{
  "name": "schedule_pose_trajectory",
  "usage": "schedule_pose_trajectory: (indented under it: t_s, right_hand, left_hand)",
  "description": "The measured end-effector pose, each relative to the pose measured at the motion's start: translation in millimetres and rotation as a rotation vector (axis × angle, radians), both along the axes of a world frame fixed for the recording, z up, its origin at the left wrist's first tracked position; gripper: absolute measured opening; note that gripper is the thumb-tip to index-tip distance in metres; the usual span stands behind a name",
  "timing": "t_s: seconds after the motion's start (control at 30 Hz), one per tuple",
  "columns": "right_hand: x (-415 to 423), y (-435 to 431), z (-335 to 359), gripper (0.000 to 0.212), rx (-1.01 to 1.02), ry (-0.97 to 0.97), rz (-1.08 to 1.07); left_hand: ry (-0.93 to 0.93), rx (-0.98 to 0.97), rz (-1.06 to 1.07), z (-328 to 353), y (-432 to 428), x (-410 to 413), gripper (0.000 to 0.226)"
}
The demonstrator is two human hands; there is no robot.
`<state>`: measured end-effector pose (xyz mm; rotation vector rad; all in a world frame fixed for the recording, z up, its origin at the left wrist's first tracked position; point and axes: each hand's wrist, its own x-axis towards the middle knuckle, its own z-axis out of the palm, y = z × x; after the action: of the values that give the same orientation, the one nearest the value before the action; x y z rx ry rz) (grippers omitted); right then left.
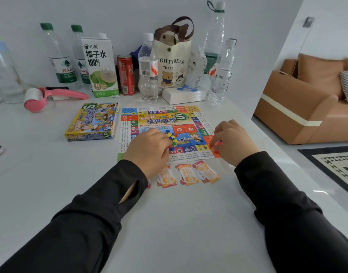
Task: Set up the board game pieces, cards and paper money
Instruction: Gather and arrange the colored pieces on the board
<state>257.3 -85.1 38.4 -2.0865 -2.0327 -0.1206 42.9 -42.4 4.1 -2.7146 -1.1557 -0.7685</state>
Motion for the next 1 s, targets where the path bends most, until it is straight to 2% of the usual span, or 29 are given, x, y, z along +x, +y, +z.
schedule_pose_trajectory:
  t_s: [0.13, 0.47, 0.63, 0.8, 1.0]
  right_hand:
    - [-6.1, -0.2, -2.2, 0.020, -0.051, -0.117, 0.009]
    - [-4.0, -3.3, -1.4, 0.022, -0.056, -0.048, 0.020]
    - [-17.3, 3.0, -1.9, 0.027, 0.005, -0.045, 0.076]
    - [-42.7, 22.4, 2.2, 0.027, 0.031, -0.007, 0.172]
    - [-70.0, 50.9, 11.7, 0.031, -0.178, 0.015, 0.224]
  left_hand:
    - [-0.030, 0.068, -0.011, -1.6, 1.3, -1.3, 0.017]
    - [-0.116, 0.069, 0.022, -0.8, 3.4, -5.4, 0.016]
    - [-0.165, -0.109, 0.157, -0.3, 3.8, -7.2, 0.028]
    - [-0.266, -0.264, 0.282, -0.4, 11.1, -15.7, 0.027]
    - [-0.514, -0.476, 0.317, -1.7, 18.5, -20.8, 0.022]
